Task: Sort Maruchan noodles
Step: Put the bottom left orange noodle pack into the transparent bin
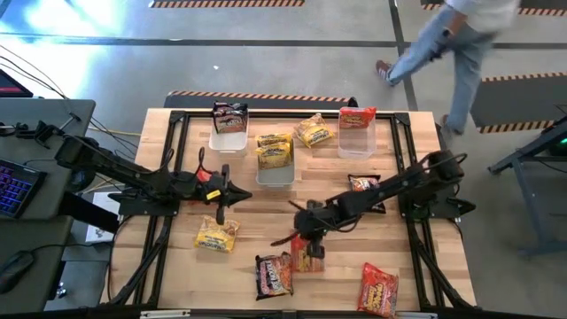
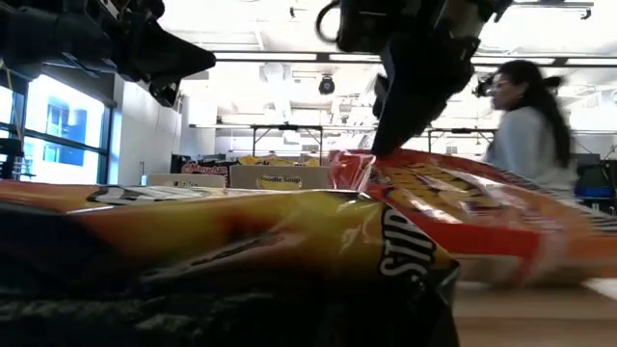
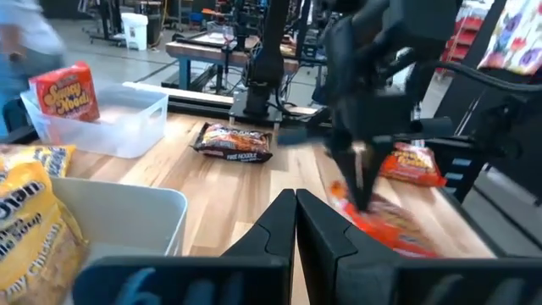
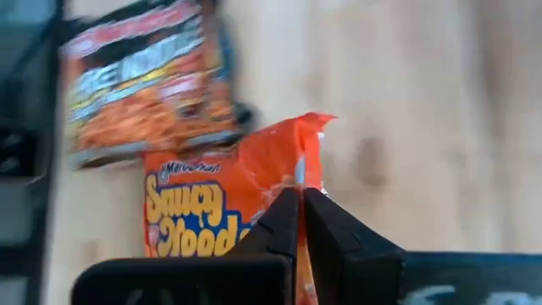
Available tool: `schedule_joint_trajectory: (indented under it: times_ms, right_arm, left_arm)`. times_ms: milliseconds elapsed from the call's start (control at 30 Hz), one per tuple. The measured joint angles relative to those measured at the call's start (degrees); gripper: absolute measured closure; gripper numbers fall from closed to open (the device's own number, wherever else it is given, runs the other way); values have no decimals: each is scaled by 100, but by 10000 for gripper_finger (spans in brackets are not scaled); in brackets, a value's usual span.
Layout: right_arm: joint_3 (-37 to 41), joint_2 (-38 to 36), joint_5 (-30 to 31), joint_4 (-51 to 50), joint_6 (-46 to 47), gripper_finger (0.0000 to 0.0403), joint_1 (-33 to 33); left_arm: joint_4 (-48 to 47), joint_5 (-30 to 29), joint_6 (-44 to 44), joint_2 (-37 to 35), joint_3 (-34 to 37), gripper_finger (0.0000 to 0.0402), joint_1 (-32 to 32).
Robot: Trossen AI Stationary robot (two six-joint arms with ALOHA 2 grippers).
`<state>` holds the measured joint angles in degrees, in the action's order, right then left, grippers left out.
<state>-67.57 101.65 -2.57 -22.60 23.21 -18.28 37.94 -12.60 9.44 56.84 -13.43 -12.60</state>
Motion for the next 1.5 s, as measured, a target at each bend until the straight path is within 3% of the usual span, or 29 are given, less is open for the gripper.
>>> schedule_joint_trajectory:
  times_ms: [200,367,500,667,833,967,1267,1500]
  right_arm:
    - [0,-292,1651,-461,740,402,-350]
    - [0,-262,1845,-465,1227,402,-600]
    - [2,-262,1677,-462,1158,379,-690]
    - [2,-260,1157,-438,719,291,-195]
    - [2,74,-143,-106,316,195,518]
    - [2,507,-798,188,231,163,825]
    - [2,872,-1035,413,240,178,939]
    - [2,872,-1117,598,167,297,887]
  left_arm:
    - [-2,22,632,183,-7,391,-42]
    - [33,22,1218,651,-7,364,-192]
    - [348,24,1522,1158,-19,337,-372]
    - [406,26,1549,1782,-350,308,-482]
    - [408,50,1480,2303,-769,292,-520]
    - [404,276,1346,2500,-936,291,-520]
    - [397,303,1394,2516,-955,291,-617]
    - [391,290,1438,2516,-955,291,-660]
